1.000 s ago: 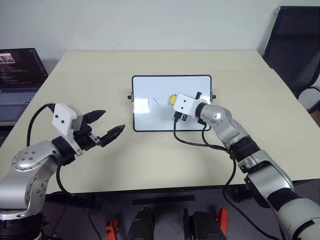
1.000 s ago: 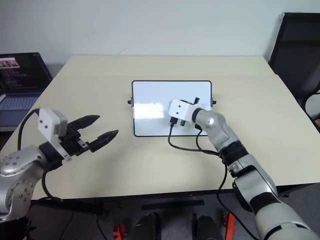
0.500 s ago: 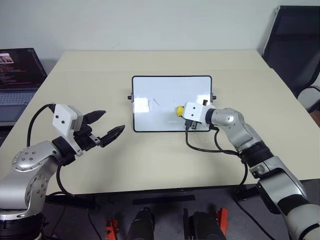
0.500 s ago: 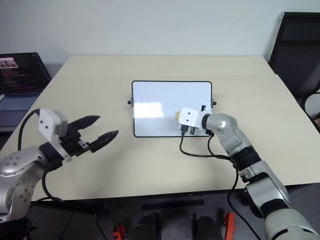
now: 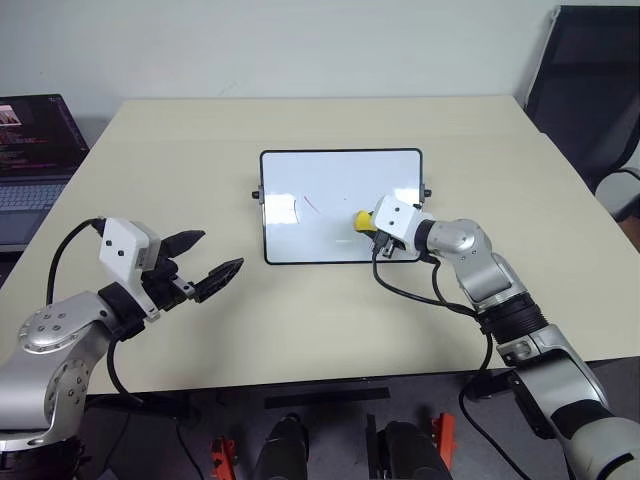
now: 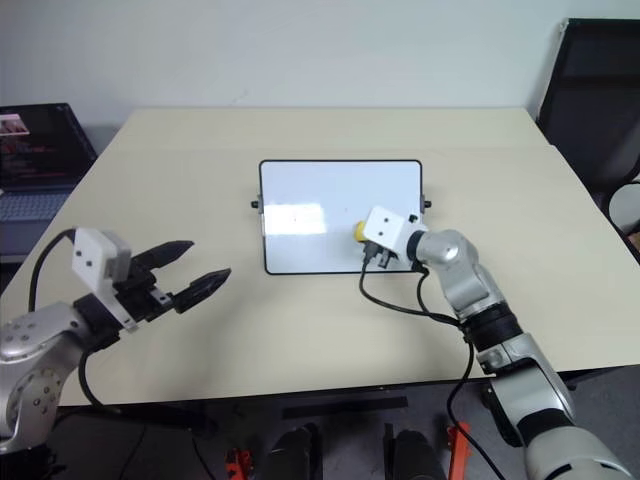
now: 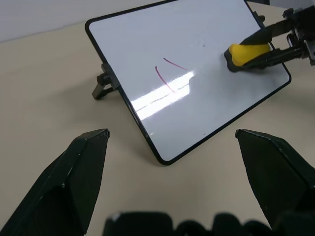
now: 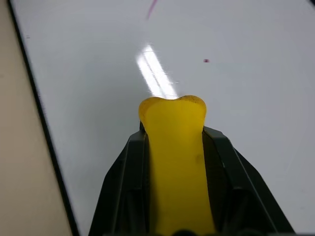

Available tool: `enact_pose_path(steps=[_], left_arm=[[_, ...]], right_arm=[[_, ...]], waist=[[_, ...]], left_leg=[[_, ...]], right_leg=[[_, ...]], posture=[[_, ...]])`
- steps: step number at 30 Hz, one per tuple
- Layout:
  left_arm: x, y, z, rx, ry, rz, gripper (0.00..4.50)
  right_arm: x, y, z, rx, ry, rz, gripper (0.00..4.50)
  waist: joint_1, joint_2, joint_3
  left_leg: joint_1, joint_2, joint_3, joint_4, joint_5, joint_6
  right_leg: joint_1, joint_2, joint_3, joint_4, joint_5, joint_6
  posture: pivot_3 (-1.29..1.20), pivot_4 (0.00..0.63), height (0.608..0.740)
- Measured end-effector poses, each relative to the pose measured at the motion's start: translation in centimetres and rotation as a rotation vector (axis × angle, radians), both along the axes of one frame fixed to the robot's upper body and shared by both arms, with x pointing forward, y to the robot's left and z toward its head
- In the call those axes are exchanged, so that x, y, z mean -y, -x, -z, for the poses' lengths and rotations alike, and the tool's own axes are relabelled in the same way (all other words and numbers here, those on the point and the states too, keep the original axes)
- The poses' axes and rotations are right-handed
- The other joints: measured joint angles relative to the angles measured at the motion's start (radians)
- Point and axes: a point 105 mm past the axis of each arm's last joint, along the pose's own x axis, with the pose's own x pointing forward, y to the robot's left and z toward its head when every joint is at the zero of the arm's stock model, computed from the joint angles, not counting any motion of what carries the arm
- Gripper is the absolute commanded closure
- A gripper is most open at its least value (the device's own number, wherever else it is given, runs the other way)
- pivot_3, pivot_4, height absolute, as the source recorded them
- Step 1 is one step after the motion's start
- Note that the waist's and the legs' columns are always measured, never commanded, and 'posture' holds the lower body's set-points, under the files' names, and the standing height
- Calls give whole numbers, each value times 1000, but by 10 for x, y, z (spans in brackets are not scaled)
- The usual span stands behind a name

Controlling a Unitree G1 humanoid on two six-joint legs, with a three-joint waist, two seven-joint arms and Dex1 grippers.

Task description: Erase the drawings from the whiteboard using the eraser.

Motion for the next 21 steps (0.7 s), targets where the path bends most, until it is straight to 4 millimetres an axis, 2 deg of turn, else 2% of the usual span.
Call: enact_pose_path(steps=[8,11,16,18,21], left_arm=[[2,-2,-5,18,0,7,0],[2,-2,-5,19,0,7,0],[2,-2,-5,18,0,7,0],[2,-2,-5,17,0,8,0],[2,-2,-5,17,-1,11,0]], right_arm=[[-29,-19,-23,66,-57,20,3388],[-29,-18,-20,63,-6,-7,3388],[-29,-4,2,-6,78,-98,3388],[-28,-8,0,18,68,-69,3388],[-22,-20,-13,78,40,10,3388]], waist=[[-4,0,1],[-1,0,1],[-1,0,1],[-1,0,1],[-2,0,1]], left_leg=[[-1,0,1,-1,0,0],[-1,0,1,-1,0,0],[0,0,0,-1,0,0],[0,0,0,-1,1,-2],[1,0,0,-1,4,-2]], right_leg=[[-1,0,0,0,0,0],[-1,0,0,0,0,0],[0,0,0,0,0,0],[0,0,0,1,0,0],[0,0,0,1,2,0]], posture=[[0,150,740],[0,150,740],[0,150,740],[0,150,740],[0,150,740]])
